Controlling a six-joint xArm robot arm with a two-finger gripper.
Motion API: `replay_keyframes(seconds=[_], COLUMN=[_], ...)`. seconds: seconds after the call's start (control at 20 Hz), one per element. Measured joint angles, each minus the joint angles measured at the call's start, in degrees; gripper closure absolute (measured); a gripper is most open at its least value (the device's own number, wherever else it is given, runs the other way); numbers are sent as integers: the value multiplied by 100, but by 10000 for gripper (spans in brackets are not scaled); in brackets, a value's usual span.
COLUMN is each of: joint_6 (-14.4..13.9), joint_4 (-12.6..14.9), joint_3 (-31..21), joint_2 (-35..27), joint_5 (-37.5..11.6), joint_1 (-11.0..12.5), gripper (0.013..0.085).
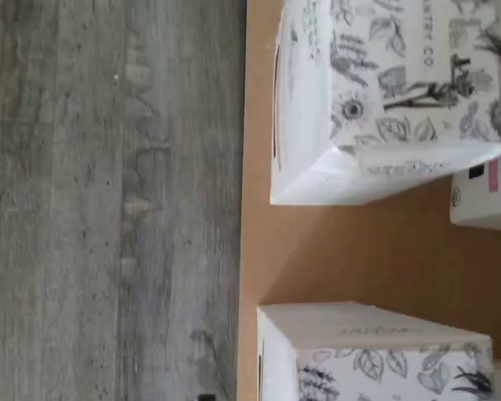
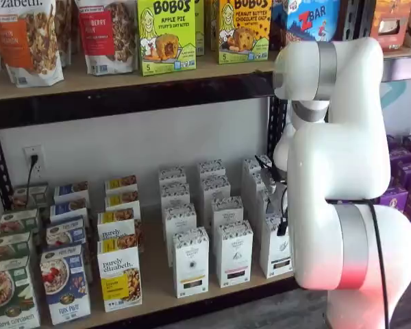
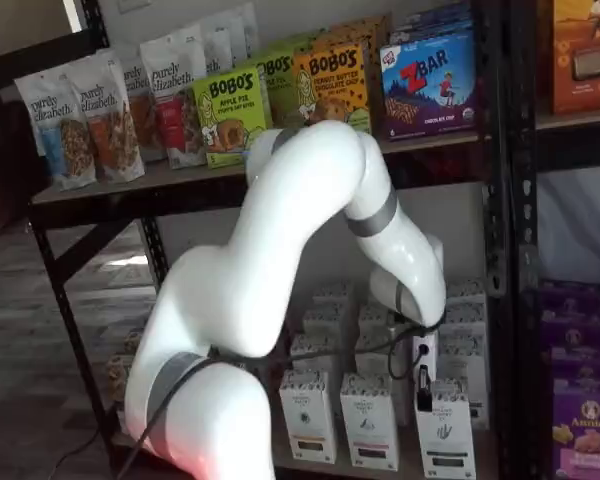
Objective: Pick up the white box with a green strip in the middle, on the bottom shelf, the sixth box from the left
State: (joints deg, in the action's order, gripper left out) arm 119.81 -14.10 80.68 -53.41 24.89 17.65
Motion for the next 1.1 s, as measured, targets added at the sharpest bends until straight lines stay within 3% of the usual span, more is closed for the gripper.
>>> replay_keyframes(seconds=[0.25, 0.45, 0.65, 0.8, 1.1], joint_6=[-234, -956, -1289, -1350, -952], joint_4=[242, 1070, 1452, 1522, 1102], joint_3=[349, 595, 637, 622, 480], joint_2=[-302, -493, -579, -615, -600], joint_5=[53, 228, 232, 183, -108], joint_1=[-19, -3, -1, -1, 16], gripper=[130, 130, 130, 130, 290])
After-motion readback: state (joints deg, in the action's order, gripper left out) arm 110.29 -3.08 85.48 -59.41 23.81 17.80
